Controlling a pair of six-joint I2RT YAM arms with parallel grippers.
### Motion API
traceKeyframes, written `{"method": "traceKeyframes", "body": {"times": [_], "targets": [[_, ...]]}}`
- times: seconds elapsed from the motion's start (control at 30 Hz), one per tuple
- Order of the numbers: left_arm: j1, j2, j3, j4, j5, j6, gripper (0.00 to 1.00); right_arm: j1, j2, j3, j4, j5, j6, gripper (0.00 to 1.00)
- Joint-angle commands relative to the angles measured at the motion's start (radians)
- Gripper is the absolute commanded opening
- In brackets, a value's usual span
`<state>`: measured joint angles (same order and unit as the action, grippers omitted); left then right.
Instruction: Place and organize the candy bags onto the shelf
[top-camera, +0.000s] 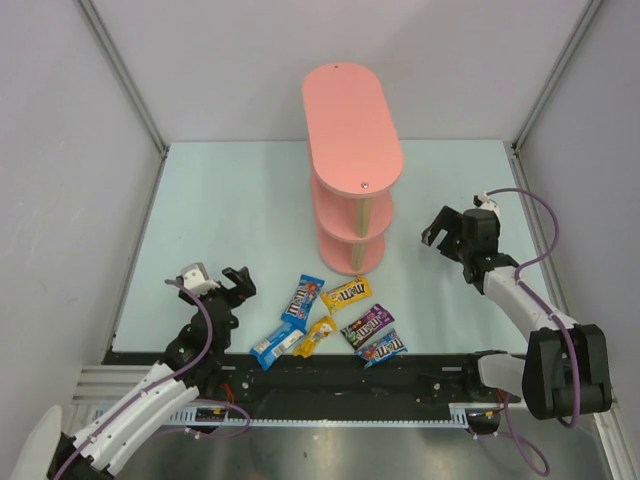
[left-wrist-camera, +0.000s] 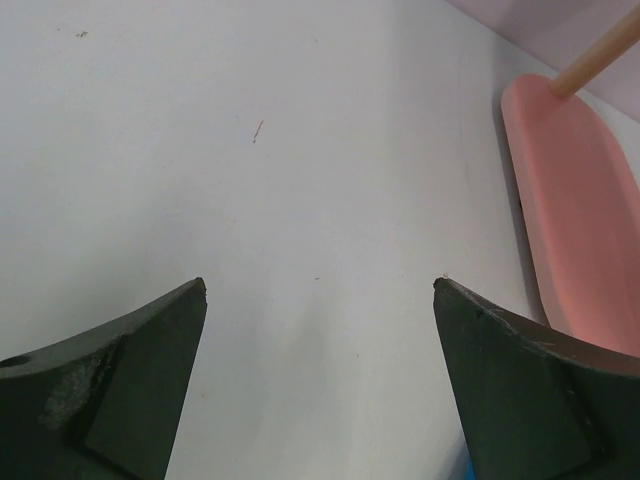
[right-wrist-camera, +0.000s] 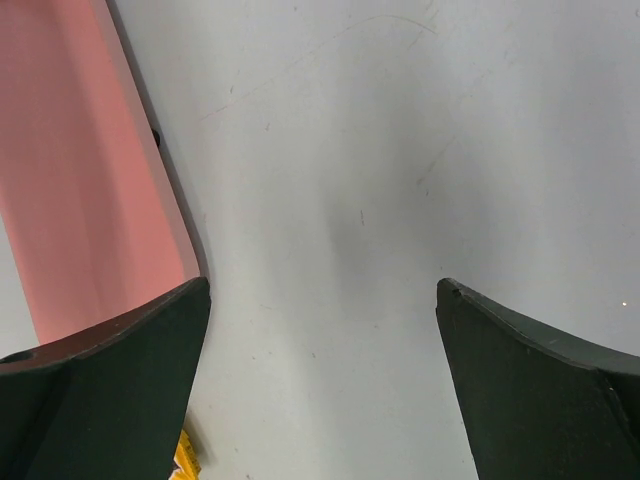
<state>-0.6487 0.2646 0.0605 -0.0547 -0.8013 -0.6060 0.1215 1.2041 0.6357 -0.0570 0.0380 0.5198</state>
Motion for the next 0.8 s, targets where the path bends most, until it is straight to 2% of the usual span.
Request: {"method": "traceKeyframes", "body": {"times": [0.0, 0.4, 0.57, 0.77], "targets": [[-0.003, 0.009, 0.013, 0.003, -0.013, -0.015, 1.0, -0.013, -0.037, -0.005, 0.02, -0.003, -0.006, 1.0], [-0.003, -0.01, 0.013, 0.021, 0.037, 0.011, 1.0, -0.02, -0.037, -0.004, 0.025, -0.027, 0.002, 1.0], [-0.026, 0.076, 0.021, -0.01, 0.125, -0.171, 1.0, -0.017, -0.043, -0.007, 0.02, -0.026, 0.017, 1.0], [-0.144, 0.282, 0.024, 0.121, 0.091, -0.219, 1.0, -0.014, -0.037, -0.005, 0.006, -0.009, 0.016, 1.0]]}}
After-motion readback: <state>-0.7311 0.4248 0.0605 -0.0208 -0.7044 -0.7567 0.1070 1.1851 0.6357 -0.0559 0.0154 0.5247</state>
